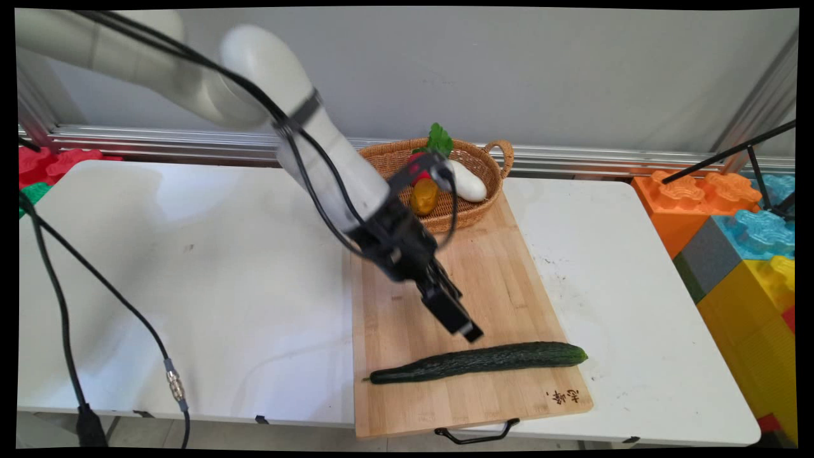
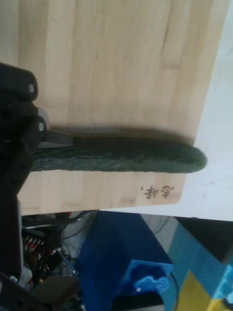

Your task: Pick up the cucumber from the cutting board

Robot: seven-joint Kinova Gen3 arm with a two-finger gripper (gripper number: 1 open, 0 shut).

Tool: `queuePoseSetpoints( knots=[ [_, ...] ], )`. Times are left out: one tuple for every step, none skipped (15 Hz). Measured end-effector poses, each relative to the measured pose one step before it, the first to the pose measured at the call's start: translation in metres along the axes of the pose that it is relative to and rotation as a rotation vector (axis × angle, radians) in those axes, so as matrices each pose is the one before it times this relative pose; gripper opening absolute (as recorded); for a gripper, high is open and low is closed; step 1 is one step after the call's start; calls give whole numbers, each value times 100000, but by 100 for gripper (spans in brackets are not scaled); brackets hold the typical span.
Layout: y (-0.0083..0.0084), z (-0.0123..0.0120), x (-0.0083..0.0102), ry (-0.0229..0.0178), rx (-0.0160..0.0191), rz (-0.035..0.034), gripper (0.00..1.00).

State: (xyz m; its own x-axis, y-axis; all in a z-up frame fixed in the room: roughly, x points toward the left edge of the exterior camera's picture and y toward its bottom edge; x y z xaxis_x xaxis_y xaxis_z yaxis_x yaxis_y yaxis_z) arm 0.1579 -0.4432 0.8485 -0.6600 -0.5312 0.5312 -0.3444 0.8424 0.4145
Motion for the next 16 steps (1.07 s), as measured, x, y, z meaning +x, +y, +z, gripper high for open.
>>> queuePoseSetpoints(
  knots=[
    [145,872,-67,-944,447,832,100],
    [105,1032,-69,-1151,510,1057,100],
    [12,1006,-56,-1074,563,975,100],
    [-23,1273,-125,-1436,720,1146,100],
    [-41,884,-84,-986,589,747,100],
    [-40,553,-60,-597,423,452,100],
    [-38,789,-61,-871,591,686,100],
    [-41,837,-35,-846,671,771,100],
    [-18,747,-42,-810,628,703,100],
    [-16,579,-31,-623,557,552,100],
    [-10,640,-41,-719,653,581,100],
    [-41,512,-20,-549,655,457,100],
    [-47,412,-15,-443,608,361,100],
    [-40,249,0,-276,424,251,100],
    [-51,279,11,-294,507,298,100],
    [-65,234,12,-227,547,231,100]
  ],
)
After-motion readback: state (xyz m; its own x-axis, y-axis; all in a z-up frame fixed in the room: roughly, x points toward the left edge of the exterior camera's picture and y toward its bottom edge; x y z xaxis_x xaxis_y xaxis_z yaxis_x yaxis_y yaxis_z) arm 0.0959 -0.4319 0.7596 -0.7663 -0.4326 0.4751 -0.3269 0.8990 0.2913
